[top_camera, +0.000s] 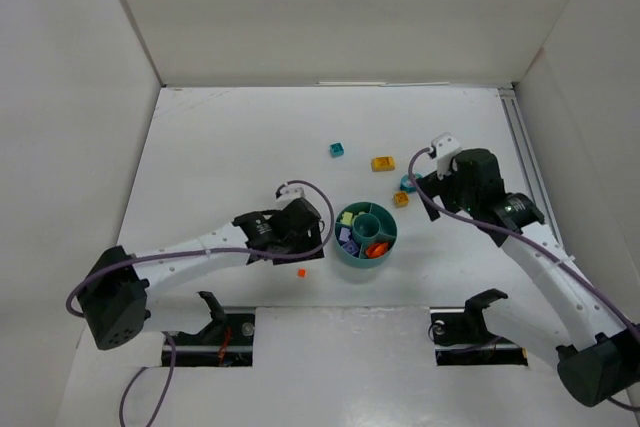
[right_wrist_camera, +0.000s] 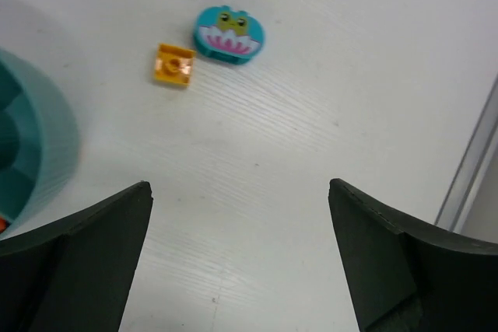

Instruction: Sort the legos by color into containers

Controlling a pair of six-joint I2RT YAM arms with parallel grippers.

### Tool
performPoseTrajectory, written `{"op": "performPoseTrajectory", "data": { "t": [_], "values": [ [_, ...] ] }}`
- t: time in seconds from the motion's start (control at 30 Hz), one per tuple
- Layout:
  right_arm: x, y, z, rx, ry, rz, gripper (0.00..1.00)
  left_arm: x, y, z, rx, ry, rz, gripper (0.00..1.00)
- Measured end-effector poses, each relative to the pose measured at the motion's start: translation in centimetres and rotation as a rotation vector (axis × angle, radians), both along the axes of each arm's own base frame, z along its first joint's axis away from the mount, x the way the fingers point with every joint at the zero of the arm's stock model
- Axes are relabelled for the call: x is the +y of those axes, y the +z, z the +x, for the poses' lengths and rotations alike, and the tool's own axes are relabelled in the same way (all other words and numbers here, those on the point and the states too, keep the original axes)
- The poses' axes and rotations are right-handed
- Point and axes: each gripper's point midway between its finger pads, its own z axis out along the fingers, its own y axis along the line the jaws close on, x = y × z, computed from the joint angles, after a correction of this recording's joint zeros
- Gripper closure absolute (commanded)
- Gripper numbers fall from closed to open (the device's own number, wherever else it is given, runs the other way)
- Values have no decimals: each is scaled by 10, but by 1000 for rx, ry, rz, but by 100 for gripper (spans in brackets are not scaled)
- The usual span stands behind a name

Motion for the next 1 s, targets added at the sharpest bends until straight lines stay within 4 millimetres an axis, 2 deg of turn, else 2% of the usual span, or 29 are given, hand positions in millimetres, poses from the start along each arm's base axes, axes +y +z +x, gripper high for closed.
{"op": "performPoseTrajectory", "data": {
  "t": [0.13,0.17,0.3,0.4,0.67,0.8,1.0],
  "values": [
    [-40,6,8,-19,-155,19,0,1,-19,-20,67,-19,74,42],
    [-46,7,8,-23,-179,21,0,3,-23,-23,83,-12,91,47],
    [-63,11,8,-35,-237,25,0,12,-31,-28,111,16,135,52],
    [-66,11,8,-36,-246,24,0,15,-36,-31,126,24,161,58],
    [-66,11,7,-31,-244,23,0,19,-52,-35,143,25,232,61],
    [-66,11,7,-33,-244,23,0,23,-60,-35,149,32,268,70],
    [-66,11,5,-32,-244,23,0,22,-63,-37,147,23,286,91]
  ]
}}
